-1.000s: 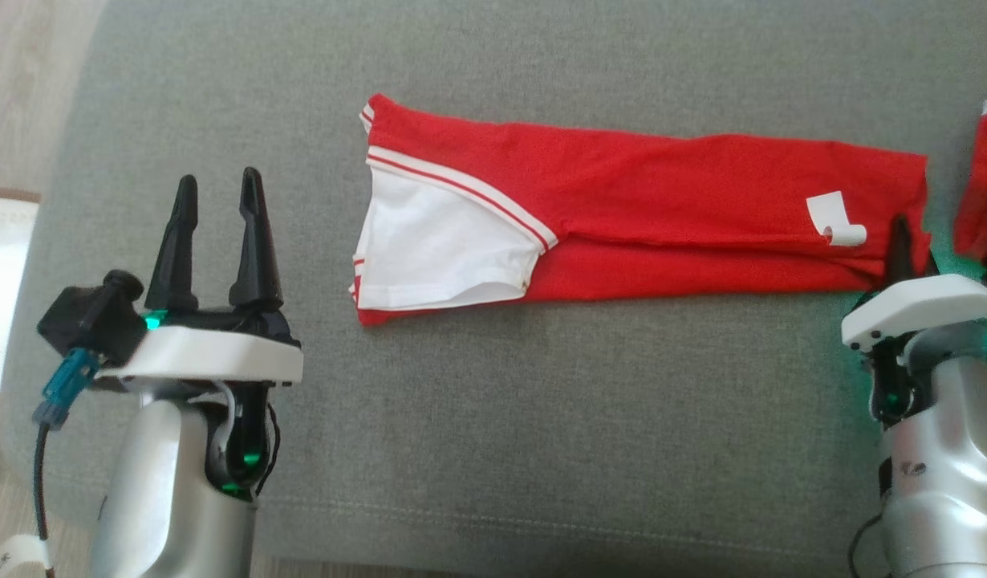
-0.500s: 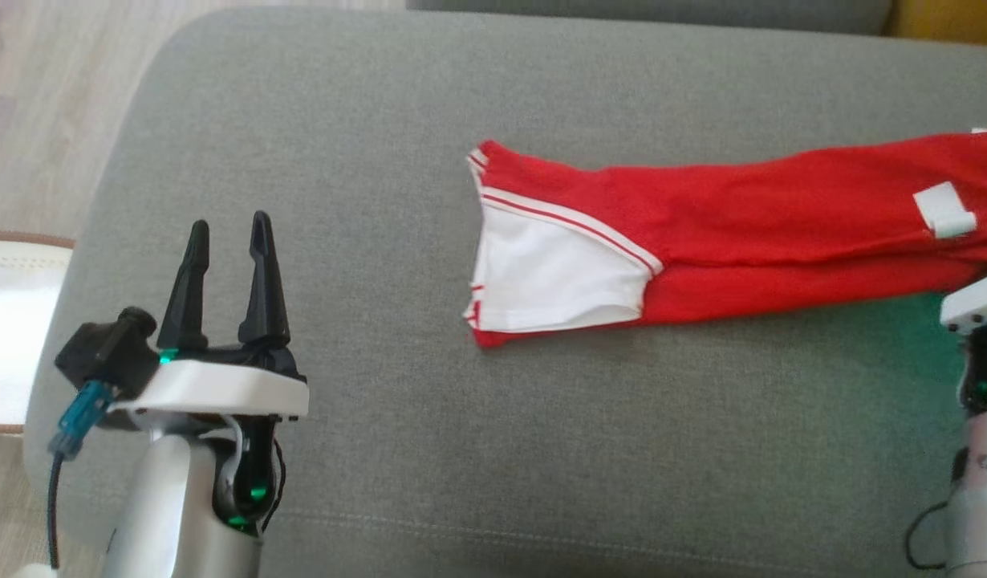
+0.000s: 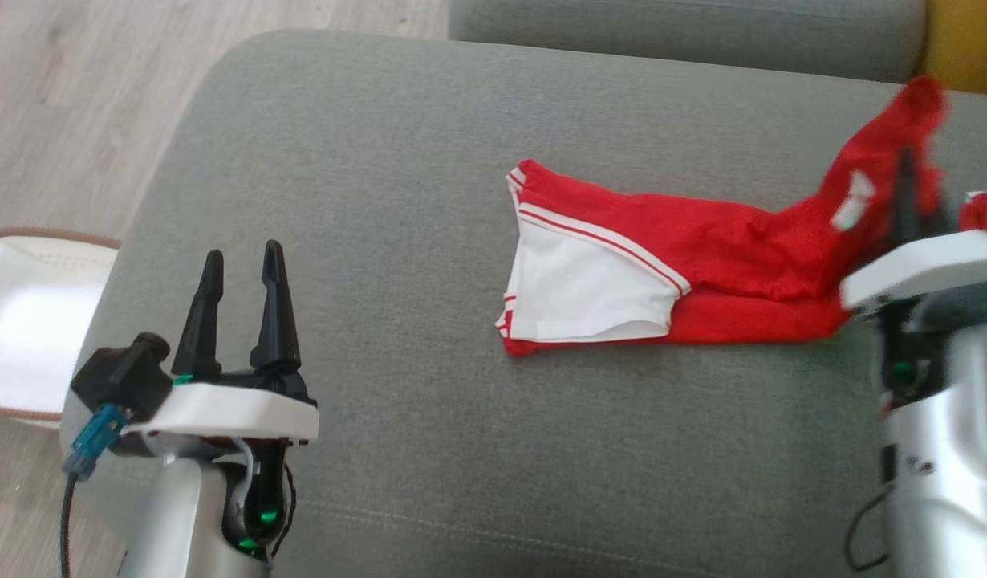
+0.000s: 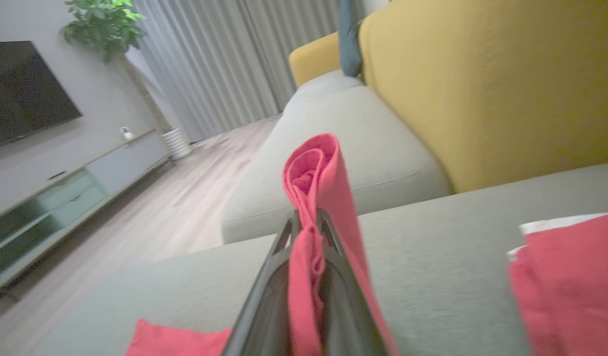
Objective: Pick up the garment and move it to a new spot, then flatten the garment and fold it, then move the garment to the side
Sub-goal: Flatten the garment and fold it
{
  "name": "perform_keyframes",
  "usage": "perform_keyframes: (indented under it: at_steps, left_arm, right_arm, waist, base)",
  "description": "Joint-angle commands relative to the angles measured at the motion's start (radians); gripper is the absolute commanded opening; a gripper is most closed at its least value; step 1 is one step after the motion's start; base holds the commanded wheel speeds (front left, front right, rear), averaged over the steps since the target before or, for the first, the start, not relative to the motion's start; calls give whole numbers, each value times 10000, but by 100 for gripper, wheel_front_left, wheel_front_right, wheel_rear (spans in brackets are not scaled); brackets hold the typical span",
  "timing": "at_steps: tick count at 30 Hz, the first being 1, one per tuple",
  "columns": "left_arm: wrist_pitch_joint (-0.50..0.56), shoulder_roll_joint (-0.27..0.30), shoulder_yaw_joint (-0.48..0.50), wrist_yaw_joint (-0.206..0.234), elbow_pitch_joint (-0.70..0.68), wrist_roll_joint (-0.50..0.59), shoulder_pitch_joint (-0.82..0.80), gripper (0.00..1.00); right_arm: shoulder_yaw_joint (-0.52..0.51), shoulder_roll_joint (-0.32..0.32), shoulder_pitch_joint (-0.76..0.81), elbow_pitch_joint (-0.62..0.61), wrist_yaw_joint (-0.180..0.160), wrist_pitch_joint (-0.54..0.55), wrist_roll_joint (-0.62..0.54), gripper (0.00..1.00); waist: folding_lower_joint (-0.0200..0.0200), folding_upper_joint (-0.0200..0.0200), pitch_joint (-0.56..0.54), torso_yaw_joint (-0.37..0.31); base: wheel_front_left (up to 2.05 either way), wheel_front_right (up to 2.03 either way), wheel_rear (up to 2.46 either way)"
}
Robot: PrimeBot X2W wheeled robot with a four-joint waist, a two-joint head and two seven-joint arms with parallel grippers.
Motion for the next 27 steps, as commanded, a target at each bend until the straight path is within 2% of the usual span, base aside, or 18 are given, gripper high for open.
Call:
perform_keyframes:
  at_steps: [1, 10, 27]
  left_arm:
    - [-51, 130, 296, 28, -371, -61, -258, 100]
    - [-51, 129, 103, 109, -277, -349, -157, 100]
    - [-51, 129, -103, 113, -188, -641, -340, 100]
  right_arm:
    - [440, 62, -202, -405, 37, 19, 191, 0]
    - [3189, 66, -4, -187, 37, -454, 1980, 0]
    - [5678, 67, -1239, 3198, 37, -2358, 4121, 0]
  waist:
    - [0, 0, -4, 70]
    - [0, 0, 56, 563]
    - [0, 0, 772, 1807]
  base:
    - [0, 0, 0]
    - [0, 0, 0]
    - [0, 0, 0]
